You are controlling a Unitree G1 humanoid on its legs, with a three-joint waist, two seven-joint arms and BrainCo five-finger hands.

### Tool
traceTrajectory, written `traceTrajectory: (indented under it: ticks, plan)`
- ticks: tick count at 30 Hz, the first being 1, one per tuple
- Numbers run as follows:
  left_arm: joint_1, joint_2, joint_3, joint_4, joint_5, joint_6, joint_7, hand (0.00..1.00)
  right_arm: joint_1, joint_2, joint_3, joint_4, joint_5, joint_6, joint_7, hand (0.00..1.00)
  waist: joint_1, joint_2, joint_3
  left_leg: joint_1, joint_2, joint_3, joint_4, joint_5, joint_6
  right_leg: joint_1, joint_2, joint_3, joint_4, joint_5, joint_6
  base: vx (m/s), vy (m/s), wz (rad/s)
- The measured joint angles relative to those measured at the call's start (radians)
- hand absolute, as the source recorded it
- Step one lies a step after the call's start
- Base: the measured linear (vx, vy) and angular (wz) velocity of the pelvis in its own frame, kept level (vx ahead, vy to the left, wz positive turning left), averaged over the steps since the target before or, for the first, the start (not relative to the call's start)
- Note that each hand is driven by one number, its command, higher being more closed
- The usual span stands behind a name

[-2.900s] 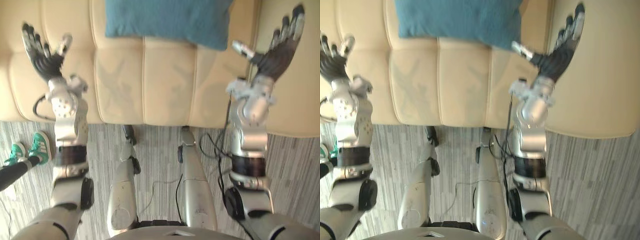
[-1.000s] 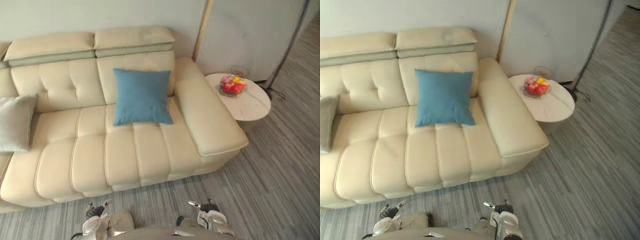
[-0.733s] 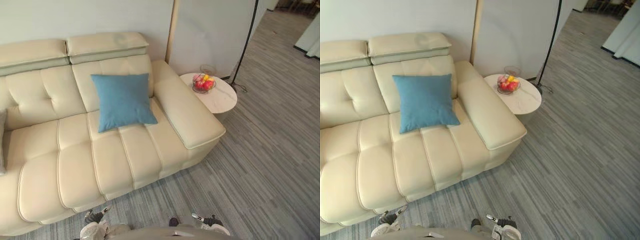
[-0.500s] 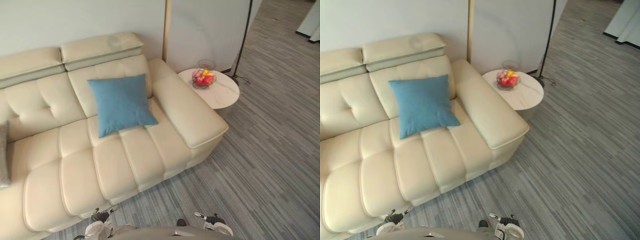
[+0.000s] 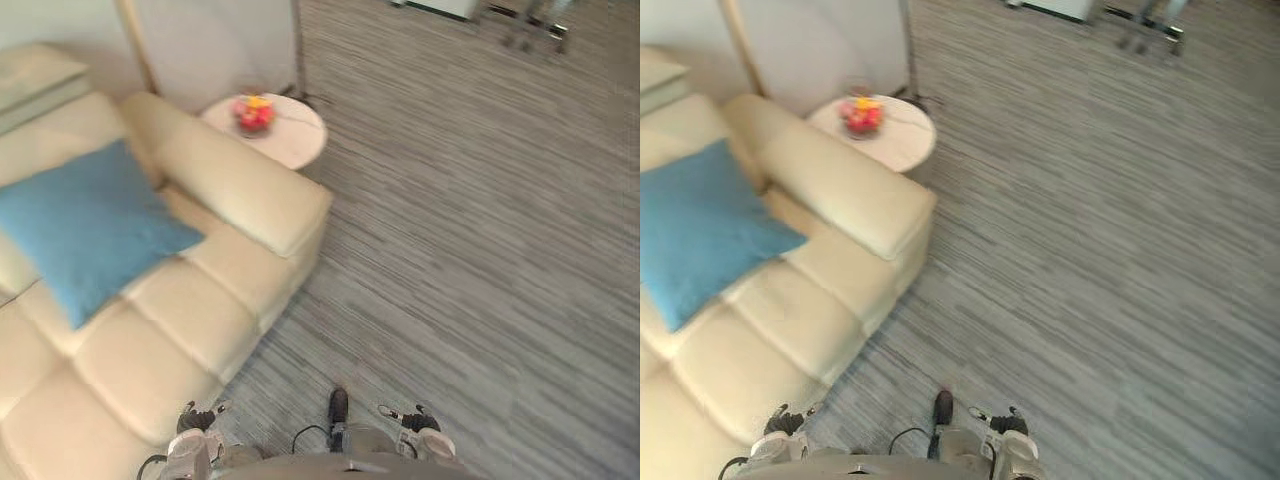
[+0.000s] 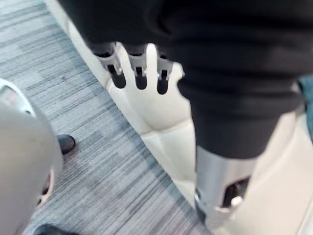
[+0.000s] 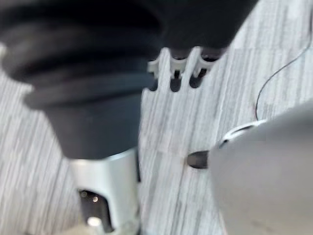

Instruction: Pick up cushions and gather them together orderly.

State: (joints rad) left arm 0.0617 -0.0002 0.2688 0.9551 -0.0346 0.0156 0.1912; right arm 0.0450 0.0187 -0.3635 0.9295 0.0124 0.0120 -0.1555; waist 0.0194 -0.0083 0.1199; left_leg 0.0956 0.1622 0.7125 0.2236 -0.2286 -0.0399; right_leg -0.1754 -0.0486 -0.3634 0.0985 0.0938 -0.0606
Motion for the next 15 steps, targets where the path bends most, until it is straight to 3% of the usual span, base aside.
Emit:
traceTrajectory:
  ticks: [2,3,4,5,7,9,11,12,13,15]
  plan:
    - [-0.004,-0.001,-0.023,0.001,0.002,0.000,-0.002,0.00,-0.003,-0.010,0.001,0.004,0.000,-0.007,0.000,0.00,-0.008,0.007,0.008,0.016,-0.005,0.030,-0.002,0.003,-0.005,0.000,-0.008,-0.146,-0.006,-0.042,-0.027,0.08,-0.191,-1.15]
    - [-0.010,-0.004,-0.042,0.002,0.007,0.000,-0.003,0.00,-0.011,-0.025,-0.001,0.011,0.001,-0.009,0.000,0.00,-0.032,0.020,0.017,0.031,-0.004,0.035,-0.019,0.011,-0.018,-0.001,-0.018,-0.229,0.019,-0.104,-0.049,0.07,-0.181,-1.01]
    - [-0.011,-0.010,-0.063,0.001,0.018,-0.001,-0.003,0.00,-0.017,-0.031,-0.012,0.010,0.008,-0.009,-0.001,0.00,-0.038,0.048,0.023,0.053,-0.008,0.064,-0.052,0.024,-0.041,0.001,-0.047,-0.344,0.081,-0.164,-0.050,0.13,-0.182,-0.78]
    - [-0.011,-0.012,-0.073,0.001,0.019,-0.001,-0.003,0.00,-0.019,-0.035,-0.014,0.013,0.008,-0.009,-0.001,0.00,-0.038,0.051,0.024,0.063,-0.009,0.078,-0.063,0.027,-0.046,0.002,-0.055,-0.371,0.099,-0.172,-0.045,0.16,-0.179,-0.99]
    - [-0.019,-0.007,-0.094,0.007,0.019,-0.001,-0.002,0.00,-0.027,-0.043,-0.029,0.031,0.010,-0.009,-0.001,0.00,-0.027,0.054,0.032,0.079,-0.002,0.079,-0.086,0.029,-0.047,-0.009,-0.016,-0.300,0.096,-0.163,-0.026,0.12,-0.188,-1.03]
    - [-0.022,-0.006,-0.115,0.023,0.019,0.000,-0.004,0.00,-0.031,-0.039,-0.046,0.042,0.024,-0.008,-0.001,0.00,-0.029,0.052,0.033,0.101,0.014,0.078,-0.068,0.037,-0.058,-0.023,0.025,-0.228,0.101,-0.192,-0.014,0.13,-0.186,-1.10]
    - [-0.036,-0.015,-0.119,0.028,0.021,0.000,-0.010,0.00,-0.030,-0.025,-0.051,0.039,0.043,-0.009,-0.002,0.00,-0.045,0.027,0.042,0.055,0.091,0.052,0.182,0.030,-0.072,-0.022,0.039,-0.167,0.127,-0.214,-0.022,0.18,-0.147,-0.96]
    - [-0.039,-0.027,-0.096,0.014,0.022,0.000,-0.012,0.00,-0.026,-0.024,-0.051,0.030,0.042,-0.008,-0.003,0.00,-0.036,0.030,0.053,-0.001,0.158,-0.012,0.386,0.021,-0.031,0.006,0.063,-0.126,0.123,-0.210,-0.028,0.17,-0.119,-1.53]
    - [-0.037,-0.043,-0.086,-0.017,0.019,-0.006,-0.011,0.00,-0.025,-0.025,-0.047,0.033,0.042,-0.007,-0.008,0.00,-0.013,0.040,0.059,-0.082,0.182,-0.152,0.592,-0.027,-0.009,0.031,0.100,-0.059,0.119,-0.216,-0.023,0.10,-0.052,-1.47]
    - [-0.036,-0.043,-0.109,-0.029,0.017,-0.014,-0.011,0.00,-0.027,-0.027,-0.041,0.032,0.042,-0.007,-0.009,0.00,-0.012,0.047,0.063,-0.174,0.148,-0.310,0.629,-0.077,-0.020,0.066,0.130,0.007,0.102,-0.220,-0.023,0.09,0.033,-1.29]
